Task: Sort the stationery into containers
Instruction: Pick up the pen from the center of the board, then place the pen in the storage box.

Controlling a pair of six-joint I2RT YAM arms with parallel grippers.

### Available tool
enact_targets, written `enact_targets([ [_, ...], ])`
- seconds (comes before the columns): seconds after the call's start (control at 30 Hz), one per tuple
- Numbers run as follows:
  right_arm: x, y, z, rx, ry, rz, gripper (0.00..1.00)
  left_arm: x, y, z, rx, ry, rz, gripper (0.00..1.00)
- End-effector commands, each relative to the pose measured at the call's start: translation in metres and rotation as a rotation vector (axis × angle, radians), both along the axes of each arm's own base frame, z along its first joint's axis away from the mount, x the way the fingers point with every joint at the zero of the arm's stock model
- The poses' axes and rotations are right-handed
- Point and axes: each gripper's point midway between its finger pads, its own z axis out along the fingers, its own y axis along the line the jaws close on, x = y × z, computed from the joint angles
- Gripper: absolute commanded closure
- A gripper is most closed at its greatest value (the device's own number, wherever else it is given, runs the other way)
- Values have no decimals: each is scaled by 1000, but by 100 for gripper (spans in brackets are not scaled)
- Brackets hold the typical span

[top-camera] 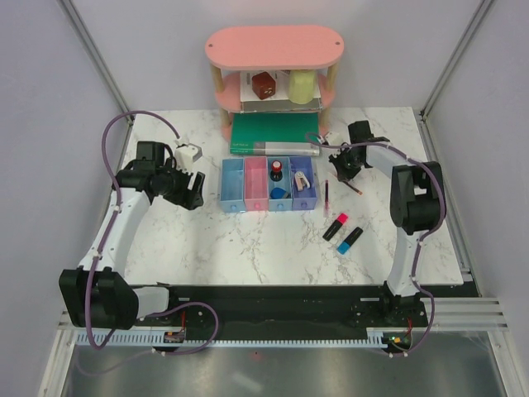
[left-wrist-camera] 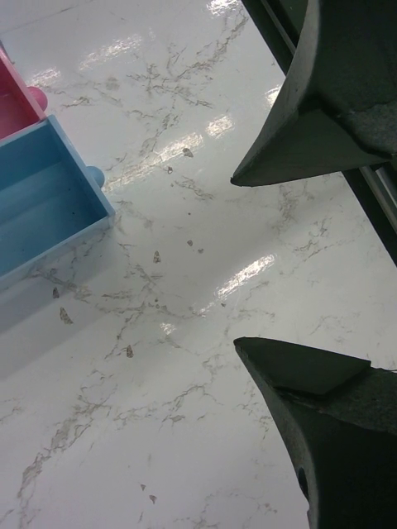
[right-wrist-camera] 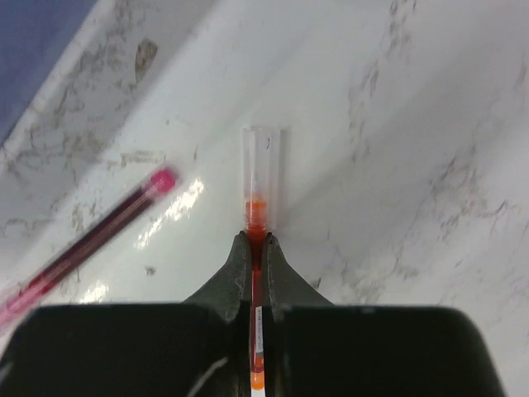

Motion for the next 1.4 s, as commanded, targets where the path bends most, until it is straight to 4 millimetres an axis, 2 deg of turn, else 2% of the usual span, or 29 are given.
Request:
enact_targets([
  [0.0, -19, -19, 29, -19, 2, -89, 100, -2, -1, 12, 2, -48, -34, 20],
  [0.03, -19, -19, 38, -8, -8, -108, 100, -2, -2, 12, -3, -50, -34, 19],
  [0.07, -16, -18, 60, 9, -50, -114, 100, -3, -2, 12, -4, -51, -36, 19],
  [0.1, -16, -14, 72, 28, -65, -117, 100, -3, -2, 12, -7, -52, -37, 19],
  [0.13, -21, -8, 82, 66, -54, -108, 100, -3, -3, 12, -9, -54, -40, 19],
  [0.17, -20, -3, 104, 105, -85, -119, 100, -4, -3, 12, -11, -55, -40, 20],
  [0.23, -29, 11, 124, 181, -73, -101, 100, -4, -5, 13, -20, -56, -46, 20],
  [0.27, -29, 18, 142, 218, -91, -111, 100, -4, -5, 14, -20, -59, -46, 20],
  [0.33, -35, 31, 157, 271, -92, -107, 100, -5, -6, 15, -24, -64, -50, 20],
  [0.37, -40, 45, 170, 325, -93, -95, 100, -5, -6, 16, -26, -67, -51, 20],
  [0.43, -44, 61, 181, 380, -88, -82, 100, -6, -6, 18, -21, -77, -55, 19],
  [0.47, -52, 77, 189, 425, -82, -50, 100, -6, -5, 19, -20, -80, -54, 19],
  [0.6, -59, 124, 212, 580, -93, -27, 100, -8, -5, 21, -14, -92, -57, 19],
  [0.67, -66, 148, 215, 625, -83, 7, 100, -10, -5, 22, -14, -90, -57, 19],
  [0.7, -63, 159, 222, 659, -112, 33, 100, -11, -4, 22, -12, -89, -58, 19],
  [0.77, -65, 182, 223, 701, -97, 59, 100, -13, -4, 23, -10, -91, -61, 19],
  [0.8, -61, 192, 230, 740, -107, 60, 100, -14, -4, 23, -9, -92, -62, 19],
  [0.9, -51, 218, 233, 808, -101, 74, 100, -17, -3, 26, -2, -97, -73, 19],
  [0.97, -42, 234, 227, 830, -76, 72, 100, -20, -2, 27, 6, -97, -78, 19],
  [1.07, -32, 255, 220, 865, -41, 69, 100, -23, 0, 29, 20, -104, -82, 19],
  [1.1, -27, 261, 224, 890, -61, 78, 100, -23, 1, 29, 26, -99, -83, 19],
  [1.13, -26, 265, 216, 893, -53, 77, 100, -23, 1, 29, 30, -98, -86, 19],
  [1.2, -21, 275, 220, 924, -85, 85, 100, -25, 2, 29, 36, -89, -83, 19],
  [1.23, -20, 278, 213, 929, -80, 81, 100, -25, 2, 29, 35, -87, -88, 19],
  [1.37, -19, 298, 210, 969, -80, 98, 100, -25, 5, 31, 49, -87, -83, 19],
])
